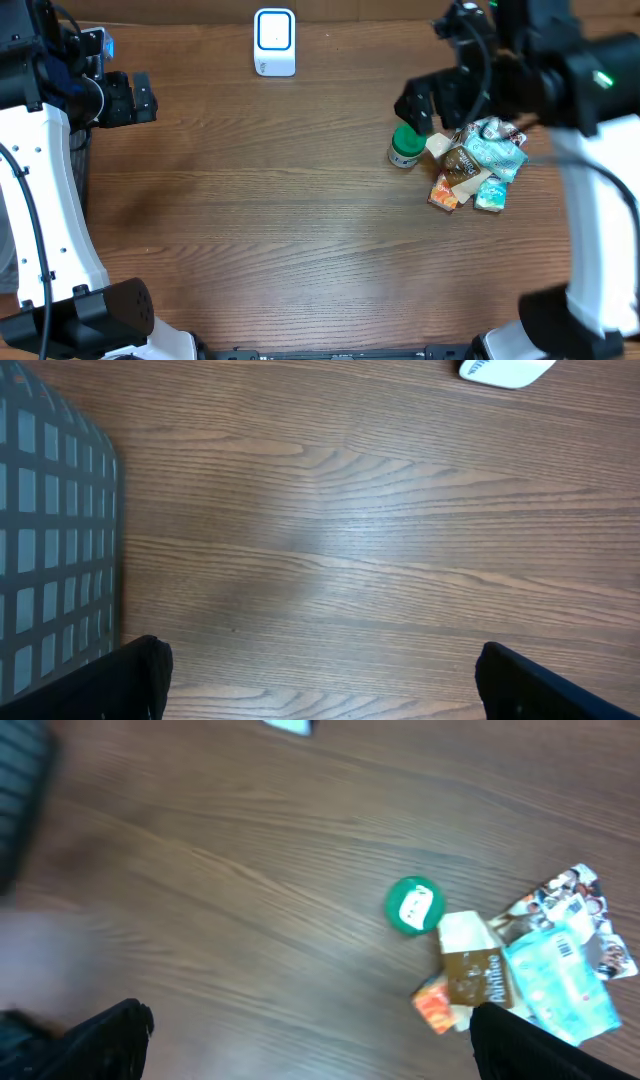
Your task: Scan the item barcode
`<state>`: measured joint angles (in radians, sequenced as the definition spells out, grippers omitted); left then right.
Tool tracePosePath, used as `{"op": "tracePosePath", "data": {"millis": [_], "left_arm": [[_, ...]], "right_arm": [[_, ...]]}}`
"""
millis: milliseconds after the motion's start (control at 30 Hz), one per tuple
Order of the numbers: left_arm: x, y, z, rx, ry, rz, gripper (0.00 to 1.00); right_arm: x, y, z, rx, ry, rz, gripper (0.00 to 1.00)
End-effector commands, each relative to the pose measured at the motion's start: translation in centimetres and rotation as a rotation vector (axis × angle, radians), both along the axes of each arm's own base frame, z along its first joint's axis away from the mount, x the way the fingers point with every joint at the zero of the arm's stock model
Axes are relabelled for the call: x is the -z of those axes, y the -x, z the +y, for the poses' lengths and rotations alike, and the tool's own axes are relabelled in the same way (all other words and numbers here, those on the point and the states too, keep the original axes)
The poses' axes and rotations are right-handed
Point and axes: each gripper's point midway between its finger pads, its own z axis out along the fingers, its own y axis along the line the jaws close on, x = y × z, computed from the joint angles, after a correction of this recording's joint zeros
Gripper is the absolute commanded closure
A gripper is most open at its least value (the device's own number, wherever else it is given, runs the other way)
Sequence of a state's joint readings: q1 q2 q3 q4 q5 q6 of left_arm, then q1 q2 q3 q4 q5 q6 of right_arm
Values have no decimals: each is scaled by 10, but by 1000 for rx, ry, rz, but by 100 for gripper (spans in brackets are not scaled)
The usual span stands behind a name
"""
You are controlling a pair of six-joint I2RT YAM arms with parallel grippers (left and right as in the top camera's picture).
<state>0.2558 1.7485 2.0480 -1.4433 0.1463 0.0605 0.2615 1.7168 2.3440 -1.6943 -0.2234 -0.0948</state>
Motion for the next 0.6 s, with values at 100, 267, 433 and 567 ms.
{"op": "tracePosePath", "data": {"millis": [100,267,433,567], "left_arm": [[0,0,-1,22,-3,-4,0],[0,0,-1,22,-3,-4,1],[0,0,-1,22,-3,-4,1],[0,0,-1,22,-3,-4,0]], "right_arm": [[-34,29,21,-58,-177,-24,0],[-34,30,24,-68,-193,-15,0],[-34,29,23,-64,-186,-17,0],[-34,29,22,-63,-185,-18,0]]}}
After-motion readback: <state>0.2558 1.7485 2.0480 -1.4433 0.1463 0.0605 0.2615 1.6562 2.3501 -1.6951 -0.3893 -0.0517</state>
